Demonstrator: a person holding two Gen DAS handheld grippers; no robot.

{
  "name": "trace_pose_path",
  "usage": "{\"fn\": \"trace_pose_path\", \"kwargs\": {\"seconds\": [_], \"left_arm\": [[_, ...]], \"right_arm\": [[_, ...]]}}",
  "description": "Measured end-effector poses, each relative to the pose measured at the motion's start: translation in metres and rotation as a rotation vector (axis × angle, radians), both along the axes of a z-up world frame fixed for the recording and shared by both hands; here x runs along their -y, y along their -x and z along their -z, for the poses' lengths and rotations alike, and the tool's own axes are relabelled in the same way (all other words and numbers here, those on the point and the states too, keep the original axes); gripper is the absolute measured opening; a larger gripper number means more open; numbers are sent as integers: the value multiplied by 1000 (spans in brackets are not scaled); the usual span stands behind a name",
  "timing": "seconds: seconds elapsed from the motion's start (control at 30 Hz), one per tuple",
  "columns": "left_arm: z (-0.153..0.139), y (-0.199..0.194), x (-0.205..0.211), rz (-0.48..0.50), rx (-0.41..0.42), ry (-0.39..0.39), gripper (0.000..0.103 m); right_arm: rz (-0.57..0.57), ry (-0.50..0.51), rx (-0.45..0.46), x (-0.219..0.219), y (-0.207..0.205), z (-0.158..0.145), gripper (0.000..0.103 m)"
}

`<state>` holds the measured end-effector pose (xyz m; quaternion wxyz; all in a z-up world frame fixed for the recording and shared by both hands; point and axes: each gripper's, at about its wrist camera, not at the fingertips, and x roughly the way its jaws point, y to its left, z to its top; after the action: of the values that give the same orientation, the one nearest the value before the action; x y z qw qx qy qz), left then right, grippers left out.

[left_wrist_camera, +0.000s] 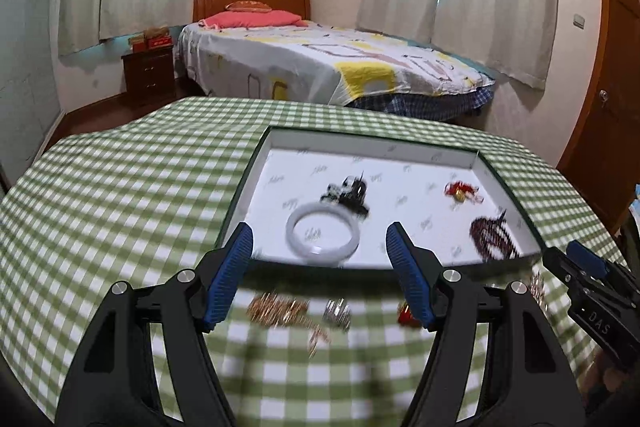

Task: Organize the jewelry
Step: 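Open both tools and lift them away from the box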

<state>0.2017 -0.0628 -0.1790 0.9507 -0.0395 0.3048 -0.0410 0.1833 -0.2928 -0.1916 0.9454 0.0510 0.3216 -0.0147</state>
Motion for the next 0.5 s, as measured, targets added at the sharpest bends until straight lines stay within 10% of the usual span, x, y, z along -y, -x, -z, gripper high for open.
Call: {"fn": "trace_pose_path", "kwargs": {"seconds": [0.5], "left_arm": [[18, 25, -21, -49, -48, -7, 68]], "right_arm": [[26, 15, -86, 3, 8, 23, 50]]}}
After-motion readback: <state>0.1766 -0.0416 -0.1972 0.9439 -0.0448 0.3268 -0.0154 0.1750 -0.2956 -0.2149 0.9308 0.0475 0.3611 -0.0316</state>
